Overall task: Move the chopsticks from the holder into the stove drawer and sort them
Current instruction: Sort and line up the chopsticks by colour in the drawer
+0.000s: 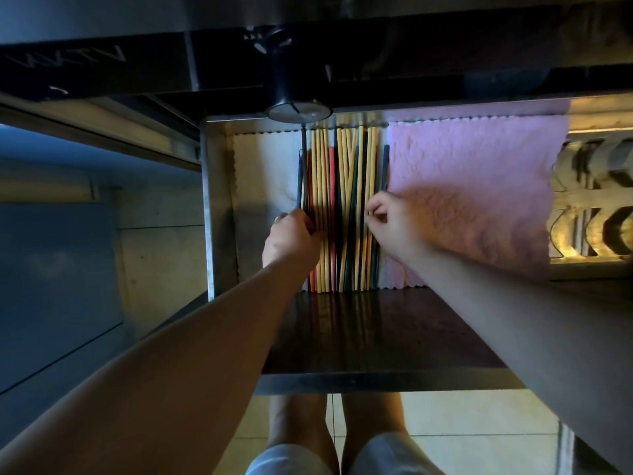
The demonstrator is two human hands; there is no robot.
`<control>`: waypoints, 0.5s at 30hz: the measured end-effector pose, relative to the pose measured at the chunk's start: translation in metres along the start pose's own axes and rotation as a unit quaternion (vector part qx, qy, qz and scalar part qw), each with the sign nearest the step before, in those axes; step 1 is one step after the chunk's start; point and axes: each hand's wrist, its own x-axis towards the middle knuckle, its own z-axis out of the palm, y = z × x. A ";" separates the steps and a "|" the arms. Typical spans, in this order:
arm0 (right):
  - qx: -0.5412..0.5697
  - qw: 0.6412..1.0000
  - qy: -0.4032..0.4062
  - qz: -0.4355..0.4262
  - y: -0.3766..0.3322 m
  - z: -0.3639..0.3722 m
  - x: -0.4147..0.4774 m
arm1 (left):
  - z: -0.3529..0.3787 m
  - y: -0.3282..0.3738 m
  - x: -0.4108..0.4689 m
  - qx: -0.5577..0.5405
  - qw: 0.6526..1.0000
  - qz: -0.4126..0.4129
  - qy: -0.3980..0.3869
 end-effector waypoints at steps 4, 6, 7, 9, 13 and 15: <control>-0.029 0.998 0.039 0.034 -0.009 0.008 0.007 | -0.001 0.005 0.002 -0.009 1.000 -0.026 -0.005; -0.052 0.996 0.053 0.053 -0.012 0.010 0.010 | -0.001 0.007 0.001 -0.003 1.000 -0.030 -0.005; -0.059 0.995 0.056 0.062 -0.013 0.010 0.010 | -0.001 0.008 0.000 -0.001 0.999 -0.032 -0.006; -0.069 0.993 0.057 0.076 -0.012 0.011 0.010 | 0.000 0.010 0.001 -0.003 0.999 -0.041 -0.010; -0.107 0.991 0.044 0.069 -0.005 0.010 0.010 | -0.001 0.014 0.005 -0.028 0.997 -0.072 -0.031; -0.115 0.991 0.037 0.065 -0.005 0.009 0.010 | -0.001 0.016 0.006 -0.036 0.996 -0.078 -0.038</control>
